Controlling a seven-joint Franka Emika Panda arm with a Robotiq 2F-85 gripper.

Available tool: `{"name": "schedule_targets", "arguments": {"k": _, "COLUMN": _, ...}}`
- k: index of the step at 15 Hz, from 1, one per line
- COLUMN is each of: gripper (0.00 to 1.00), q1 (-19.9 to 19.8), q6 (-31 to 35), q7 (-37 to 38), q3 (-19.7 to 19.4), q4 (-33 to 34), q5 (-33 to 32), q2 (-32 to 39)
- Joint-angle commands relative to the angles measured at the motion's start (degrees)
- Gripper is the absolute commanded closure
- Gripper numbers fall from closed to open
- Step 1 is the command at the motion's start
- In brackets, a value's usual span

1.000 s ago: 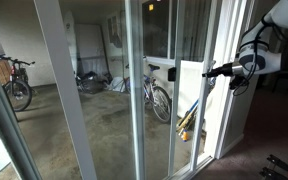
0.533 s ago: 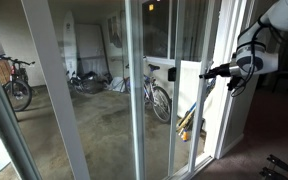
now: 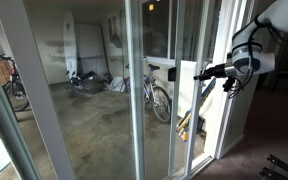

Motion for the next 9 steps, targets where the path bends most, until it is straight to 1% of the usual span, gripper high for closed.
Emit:
{"name": "schedule_targets", "arguments": {"k": 1, "gripper": 0.00, "q1": 5.3, "q6": -0.7, "q7": 2.8, "q3": -0.2, "q4": 1.8, "q5": 0.0, "q2": 3.4}}
{"name": "schedule_targets", "arguments": {"k": 5, "gripper": 0.00, "q1": 7.9, "q6": 0.4, "q7": 4.5, "q3": -1.1, "q4": 2.1, "q5": 0.0, "q2": 4.4}}
{"name": "schedule_targets", "arguments": {"k": 9, "gripper": 0.00, "q1": 10.3, "q6": 3.2, "q7": 8.2, "q3": -1.2, "q4": 3.3, "q5": 0.0, "q2": 6.0}}
